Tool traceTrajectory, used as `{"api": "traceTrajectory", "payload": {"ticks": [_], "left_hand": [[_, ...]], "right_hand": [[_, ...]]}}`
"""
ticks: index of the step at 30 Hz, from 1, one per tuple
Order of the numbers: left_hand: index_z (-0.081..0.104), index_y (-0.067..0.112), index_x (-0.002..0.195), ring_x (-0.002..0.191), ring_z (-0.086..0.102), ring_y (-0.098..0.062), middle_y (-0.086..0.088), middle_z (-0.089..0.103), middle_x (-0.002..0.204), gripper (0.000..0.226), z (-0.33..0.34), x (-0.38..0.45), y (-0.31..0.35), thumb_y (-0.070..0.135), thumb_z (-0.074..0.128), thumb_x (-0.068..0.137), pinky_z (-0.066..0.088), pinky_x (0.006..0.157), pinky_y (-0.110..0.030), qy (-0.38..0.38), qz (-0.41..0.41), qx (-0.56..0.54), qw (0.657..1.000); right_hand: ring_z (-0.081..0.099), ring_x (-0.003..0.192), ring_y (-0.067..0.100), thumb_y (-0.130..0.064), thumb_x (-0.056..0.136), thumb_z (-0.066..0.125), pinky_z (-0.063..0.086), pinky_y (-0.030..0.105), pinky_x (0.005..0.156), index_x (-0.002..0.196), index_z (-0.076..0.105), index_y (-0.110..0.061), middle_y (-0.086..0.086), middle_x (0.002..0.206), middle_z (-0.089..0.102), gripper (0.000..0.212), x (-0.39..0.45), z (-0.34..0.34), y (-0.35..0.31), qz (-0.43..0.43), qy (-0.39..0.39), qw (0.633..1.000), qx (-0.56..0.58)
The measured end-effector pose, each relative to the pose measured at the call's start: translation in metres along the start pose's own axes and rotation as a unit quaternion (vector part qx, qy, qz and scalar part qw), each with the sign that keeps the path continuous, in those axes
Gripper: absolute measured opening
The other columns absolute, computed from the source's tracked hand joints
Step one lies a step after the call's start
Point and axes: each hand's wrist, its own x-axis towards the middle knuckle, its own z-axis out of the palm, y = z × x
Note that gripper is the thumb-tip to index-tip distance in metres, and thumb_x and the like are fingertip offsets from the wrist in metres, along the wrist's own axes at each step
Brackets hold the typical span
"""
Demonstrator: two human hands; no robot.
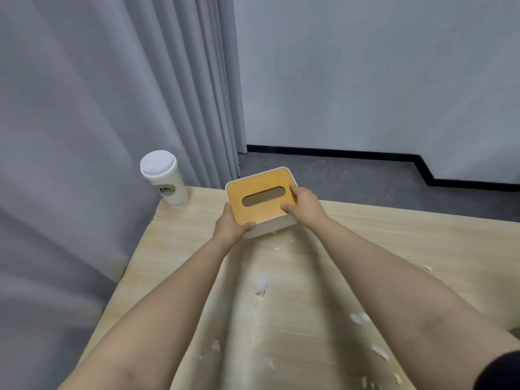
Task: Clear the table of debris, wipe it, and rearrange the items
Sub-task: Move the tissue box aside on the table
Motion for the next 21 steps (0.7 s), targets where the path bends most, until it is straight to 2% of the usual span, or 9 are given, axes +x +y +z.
{"api": "traceTrajectory", "payload": {"ticks": [9, 16, 21], "left_hand": [[0.037, 0.013, 0.133, 0.116, 0.048, -0.024, -0.006, 0.053, 0.128, 0.065, -0.069, 0.047, -0.036, 0.013, 0.074, 0.079, 0.038, 0.088, -0.028, 0.043, -0.031, -0.023, 0.998], [0.034, 0.014, 0.136, 0.119, 0.047, -0.027, -0.008, 0.052, 0.13, 0.07, -0.08, 0.07, -0.052, 0.012, 0.073, 0.079, 0.04, 0.098, -0.036, 0.04, -0.047, -0.016, 0.998], [0.034, 0.015, 0.137, 0.12, 0.048, -0.027, -0.008, 0.052, 0.13, 0.07, -0.083, 0.077, -0.055, 0.013, 0.073, 0.079, 0.041, 0.099, -0.037, 0.037, -0.066, -0.017, 0.997]], "right_hand": [[0.043, 0.126, 0.027, -0.025, 0.09, 0.061, 0.036, 0.035, 0.102, 0.146, 0.025, -0.011, 0.011, 0.141, 0.042, 0.068, 0.06, 0.049, -0.074, -0.032, -0.051, 0.998, -0.001], [0.043, 0.126, 0.027, -0.024, 0.09, 0.061, 0.035, 0.036, 0.104, 0.147, 0.025, -0.013, 0.011, 0.142, 0.042, 0.068, 0.083, 0.076, -0.083, -0.012, -0.069, 0.998, 0.002], [0.044, 0.126, 0.027, -0.025, 0.091, 0.06, 0.036, 0.037, 0.104, 0.146, 0.025, -0.013, 0.01, 0.141, 0.042, 0.066, 0.09, 0.085, -0.083, -0.008, -0.07, 0.997, 0.005]]}}
